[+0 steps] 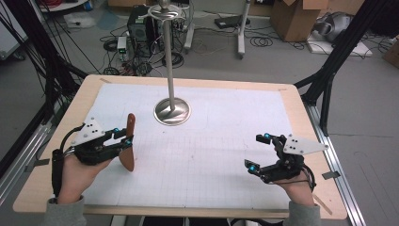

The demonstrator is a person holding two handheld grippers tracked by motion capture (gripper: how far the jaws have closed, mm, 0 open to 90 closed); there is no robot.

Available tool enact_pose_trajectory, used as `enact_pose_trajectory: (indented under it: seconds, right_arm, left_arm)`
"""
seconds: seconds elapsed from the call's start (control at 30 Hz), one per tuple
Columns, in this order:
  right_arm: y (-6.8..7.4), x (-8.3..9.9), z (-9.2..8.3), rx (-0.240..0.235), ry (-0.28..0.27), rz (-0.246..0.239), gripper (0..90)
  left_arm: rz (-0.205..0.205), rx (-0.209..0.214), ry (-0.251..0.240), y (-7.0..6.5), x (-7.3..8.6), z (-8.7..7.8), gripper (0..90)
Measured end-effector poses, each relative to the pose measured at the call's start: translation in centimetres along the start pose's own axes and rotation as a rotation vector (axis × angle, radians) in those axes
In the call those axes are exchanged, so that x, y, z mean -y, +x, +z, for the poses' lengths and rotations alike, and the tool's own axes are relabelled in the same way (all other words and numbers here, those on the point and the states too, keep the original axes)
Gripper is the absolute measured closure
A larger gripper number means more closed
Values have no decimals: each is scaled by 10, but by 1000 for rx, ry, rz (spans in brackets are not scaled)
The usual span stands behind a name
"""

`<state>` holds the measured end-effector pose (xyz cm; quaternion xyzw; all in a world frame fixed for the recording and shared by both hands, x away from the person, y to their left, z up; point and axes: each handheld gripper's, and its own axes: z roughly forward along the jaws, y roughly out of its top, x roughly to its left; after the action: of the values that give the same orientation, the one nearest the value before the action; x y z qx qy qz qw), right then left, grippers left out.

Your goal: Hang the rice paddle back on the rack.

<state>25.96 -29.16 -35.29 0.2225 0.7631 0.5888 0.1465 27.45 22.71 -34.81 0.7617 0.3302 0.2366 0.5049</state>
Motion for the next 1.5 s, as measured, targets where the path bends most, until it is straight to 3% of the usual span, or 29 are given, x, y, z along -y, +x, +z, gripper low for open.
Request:
enact_pose_trajectory:
  seconds: [0.23, 0.43, 0.83, 1.03, 1.5]
  right_arm:
    - [0, 3, 2, -1, 25, 0, 56]
    - [1, 5, 0, 1, 38, 10, 56]
    - [-4, 8, -6, 18, 24, 25, 56]
    - [-6, 9, -7, 23, 21, 27, 56]
    - [-6, 10, -5, 15, 33, 31, 56]
  left_arm:
    - [-28, -4, -33, 4, 1, 3, 649]
    - [-41, -14, -81, 9, -8, 0, 650]
    - [-13, 3, -60, 30, -41, 9, 650]
    - [-17, 27, -90, 43, -56, 9, 650]
    - [-36, 73, -85, 70, -80, 8, 649]
